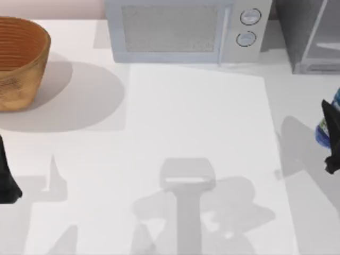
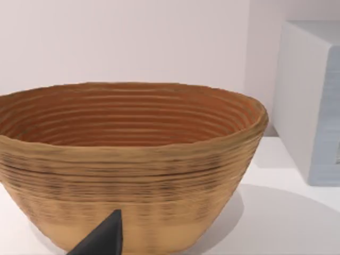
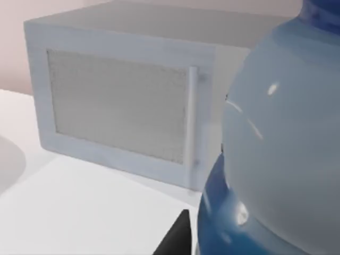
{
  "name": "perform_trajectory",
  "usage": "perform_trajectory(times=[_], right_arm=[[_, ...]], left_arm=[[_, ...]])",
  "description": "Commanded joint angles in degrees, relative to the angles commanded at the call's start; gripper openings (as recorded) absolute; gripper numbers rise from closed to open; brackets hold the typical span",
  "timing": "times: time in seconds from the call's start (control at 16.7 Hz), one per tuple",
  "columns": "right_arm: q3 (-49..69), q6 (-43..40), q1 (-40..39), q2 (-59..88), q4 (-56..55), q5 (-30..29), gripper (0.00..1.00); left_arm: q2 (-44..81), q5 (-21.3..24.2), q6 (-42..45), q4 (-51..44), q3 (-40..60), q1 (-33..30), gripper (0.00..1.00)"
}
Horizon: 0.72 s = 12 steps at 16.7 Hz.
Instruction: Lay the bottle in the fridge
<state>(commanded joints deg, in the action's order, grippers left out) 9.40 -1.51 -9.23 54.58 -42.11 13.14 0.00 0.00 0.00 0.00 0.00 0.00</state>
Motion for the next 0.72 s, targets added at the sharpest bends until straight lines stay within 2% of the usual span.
perform_trajectory(times=[0.48, 0.72], right_arm=[[-6.47, 0.91, 6.54, -39.71, 29.67, -9.32, 0.01], [-8.60, 1.25, 8.65, -51.80, 39.57, -12.32, 0.01]], left_arm=[[0.00, 0.00, 0.00, 0.00, 0.00, 0.00, 1.00], [0.00, 0.00, 0.00, 0.00, 0.00, 0.00, 1.00]])
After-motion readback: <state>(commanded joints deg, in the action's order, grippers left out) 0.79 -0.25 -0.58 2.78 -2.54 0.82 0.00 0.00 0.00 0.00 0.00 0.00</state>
